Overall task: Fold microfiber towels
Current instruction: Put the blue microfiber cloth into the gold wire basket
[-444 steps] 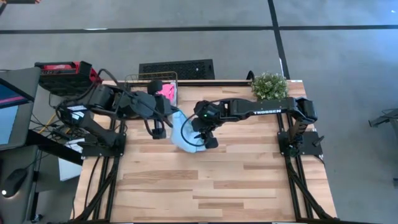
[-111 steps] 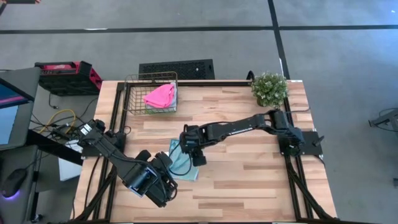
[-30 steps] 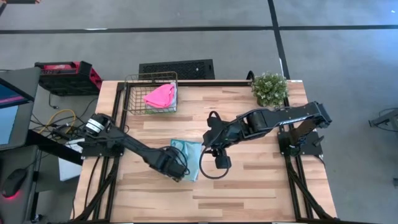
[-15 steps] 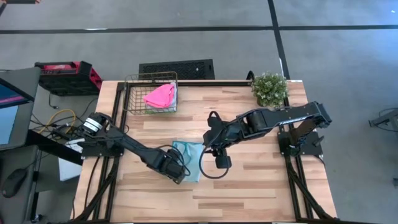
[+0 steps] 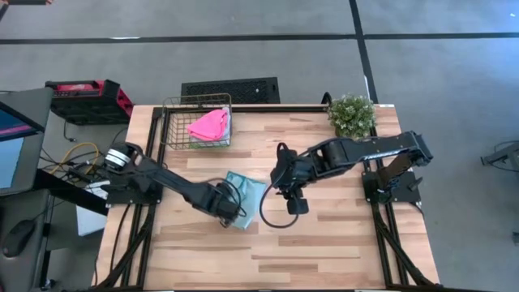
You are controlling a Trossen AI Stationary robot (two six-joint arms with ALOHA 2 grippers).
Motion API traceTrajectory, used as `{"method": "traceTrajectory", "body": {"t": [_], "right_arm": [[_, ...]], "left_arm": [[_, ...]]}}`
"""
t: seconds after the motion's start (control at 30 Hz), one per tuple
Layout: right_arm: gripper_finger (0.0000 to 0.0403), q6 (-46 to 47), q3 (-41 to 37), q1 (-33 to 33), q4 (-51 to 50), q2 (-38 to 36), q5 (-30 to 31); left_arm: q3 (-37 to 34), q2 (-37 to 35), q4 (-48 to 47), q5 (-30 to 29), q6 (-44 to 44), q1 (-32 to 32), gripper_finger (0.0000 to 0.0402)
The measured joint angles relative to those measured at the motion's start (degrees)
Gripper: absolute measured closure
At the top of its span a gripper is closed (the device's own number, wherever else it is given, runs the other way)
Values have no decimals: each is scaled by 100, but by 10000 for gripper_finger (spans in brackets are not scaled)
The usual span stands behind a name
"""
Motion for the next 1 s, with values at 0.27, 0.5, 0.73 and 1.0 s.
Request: {"method": "traceTrajectory", "body": {"t": [0.27,0.5,0.73,1.0], "right_arm": [[236,0,0,-96,-3,2,-2],[236,2,0,-225,1,2,0],[236,2,0,-331,3,2,0],[236,2,0,-357,43,2,89]], "left_arm": [[92,-995,-929,-242,1192,552,401],[797,-1212,-2389,-683,2545,1139,401],[1765,-1215,-3794,-1215,3800,1692,401],[3071,-1226,-4372,-2284,5530,2257,401]]}}
